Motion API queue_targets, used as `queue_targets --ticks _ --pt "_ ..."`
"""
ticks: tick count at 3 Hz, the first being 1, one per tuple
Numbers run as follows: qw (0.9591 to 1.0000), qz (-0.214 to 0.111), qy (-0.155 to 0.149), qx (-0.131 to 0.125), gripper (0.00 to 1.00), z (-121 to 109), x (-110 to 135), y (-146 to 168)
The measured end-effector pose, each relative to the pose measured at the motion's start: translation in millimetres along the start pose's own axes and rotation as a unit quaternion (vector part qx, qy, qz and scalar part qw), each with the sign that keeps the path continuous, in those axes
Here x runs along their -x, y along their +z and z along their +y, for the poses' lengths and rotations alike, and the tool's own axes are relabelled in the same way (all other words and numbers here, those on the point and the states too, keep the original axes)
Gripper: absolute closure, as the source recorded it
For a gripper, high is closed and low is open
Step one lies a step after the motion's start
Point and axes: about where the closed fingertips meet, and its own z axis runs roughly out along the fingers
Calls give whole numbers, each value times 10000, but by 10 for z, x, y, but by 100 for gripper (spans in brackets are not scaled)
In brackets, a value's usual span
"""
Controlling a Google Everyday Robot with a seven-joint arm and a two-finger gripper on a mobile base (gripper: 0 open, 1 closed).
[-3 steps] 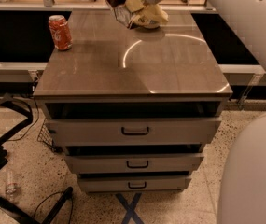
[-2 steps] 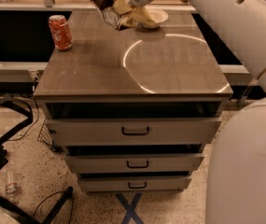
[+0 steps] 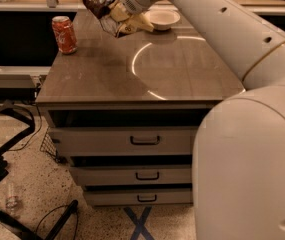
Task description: Move brown chip bag near coke can
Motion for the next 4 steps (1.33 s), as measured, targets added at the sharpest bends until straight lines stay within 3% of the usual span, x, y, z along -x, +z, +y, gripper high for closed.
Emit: queue_targets --ticks 1,3,4 --pt "9999 89 -19 -141 98 -29 40 219" --pt "9999 100 -24 -96 53 10 25 258" --pt "9999 112 -27 -68 22 40 16 294"
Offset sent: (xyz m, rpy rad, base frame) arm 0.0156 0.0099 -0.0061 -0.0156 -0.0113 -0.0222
